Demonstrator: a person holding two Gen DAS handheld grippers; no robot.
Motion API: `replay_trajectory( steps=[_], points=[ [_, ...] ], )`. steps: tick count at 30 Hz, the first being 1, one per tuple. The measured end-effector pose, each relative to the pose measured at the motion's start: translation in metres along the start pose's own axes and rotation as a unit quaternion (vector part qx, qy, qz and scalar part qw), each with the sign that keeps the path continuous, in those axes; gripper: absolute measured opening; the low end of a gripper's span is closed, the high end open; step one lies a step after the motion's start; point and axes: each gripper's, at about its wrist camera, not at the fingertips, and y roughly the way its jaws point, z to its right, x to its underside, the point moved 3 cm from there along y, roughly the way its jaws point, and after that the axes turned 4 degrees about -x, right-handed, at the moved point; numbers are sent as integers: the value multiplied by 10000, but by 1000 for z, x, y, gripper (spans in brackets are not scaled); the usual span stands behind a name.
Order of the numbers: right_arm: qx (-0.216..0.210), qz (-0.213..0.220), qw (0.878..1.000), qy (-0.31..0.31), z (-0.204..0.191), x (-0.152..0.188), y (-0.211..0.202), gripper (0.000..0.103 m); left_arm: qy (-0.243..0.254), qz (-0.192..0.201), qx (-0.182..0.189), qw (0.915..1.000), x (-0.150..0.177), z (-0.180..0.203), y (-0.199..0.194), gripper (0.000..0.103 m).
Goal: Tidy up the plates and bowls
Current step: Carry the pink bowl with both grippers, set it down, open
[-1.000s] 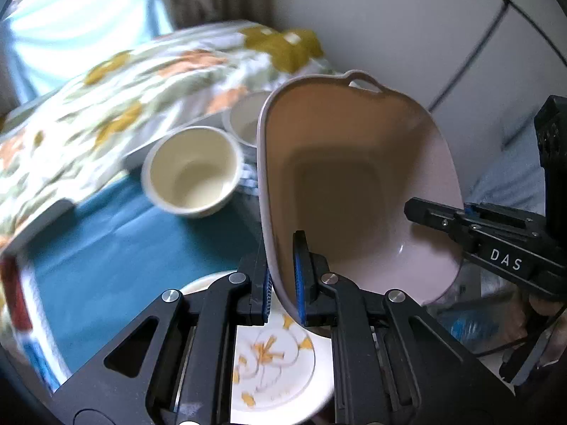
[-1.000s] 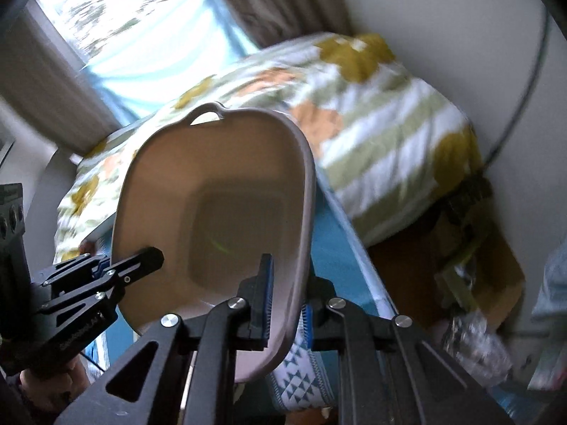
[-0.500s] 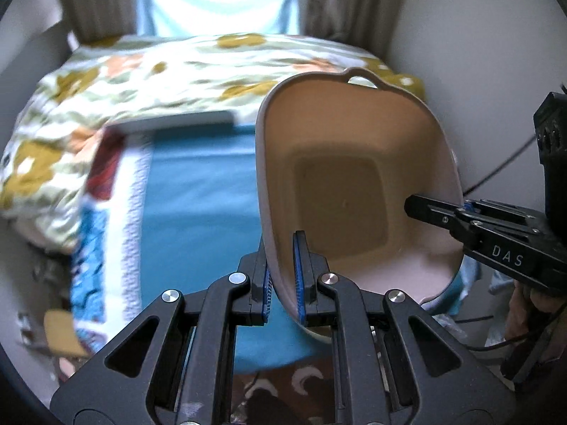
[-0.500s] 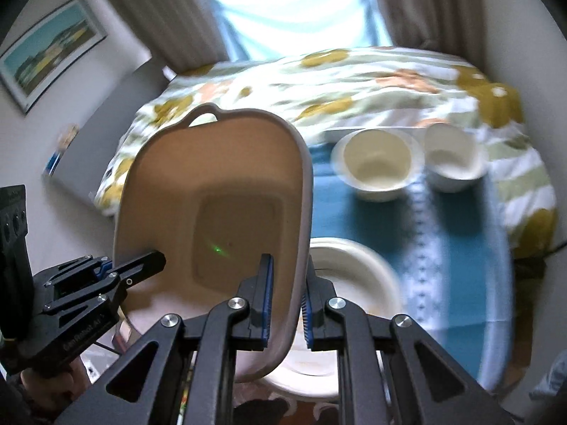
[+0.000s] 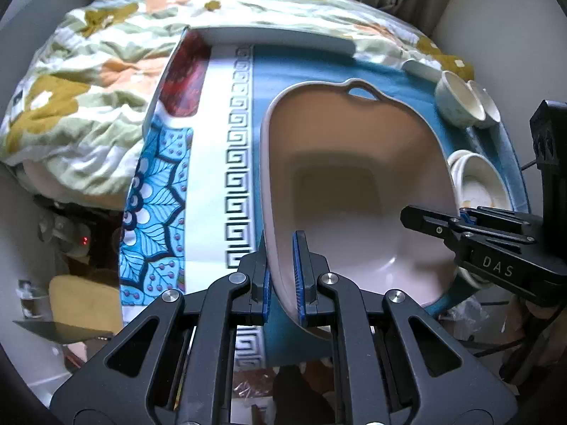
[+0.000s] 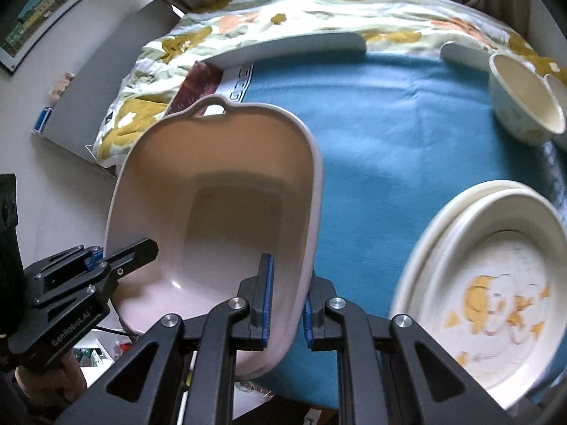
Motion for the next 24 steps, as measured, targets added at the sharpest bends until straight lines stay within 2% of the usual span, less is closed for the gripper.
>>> replay_trajectory(
  steps=[9, 15, 20, 23, 24],
  points=[
    [226, -100, 9997, 21, -14, -4, 27, 13, -14, -120, 163, 9998, 5, -24, 22, 9],
    [296, -114, 9994, 101, -9, 2, 20, 13, -24, -207, 214, 9996, 8, -25, 28, 9],
    [322, -76, 9993, 164, -7, 3, 20, 13, -18, -322, 244, 9992, 9, -22, 34, 16],
    [291, -96, 9993, 210, -7, 4, 21, 13, 13, -321, 198, 9993, 9, -19, 35, 39],
    [291, -100, 9993, 208, -7, 4, 21, 13, 25, -274, 179, 9995, 9, -18, 34, 51]
  ],
)
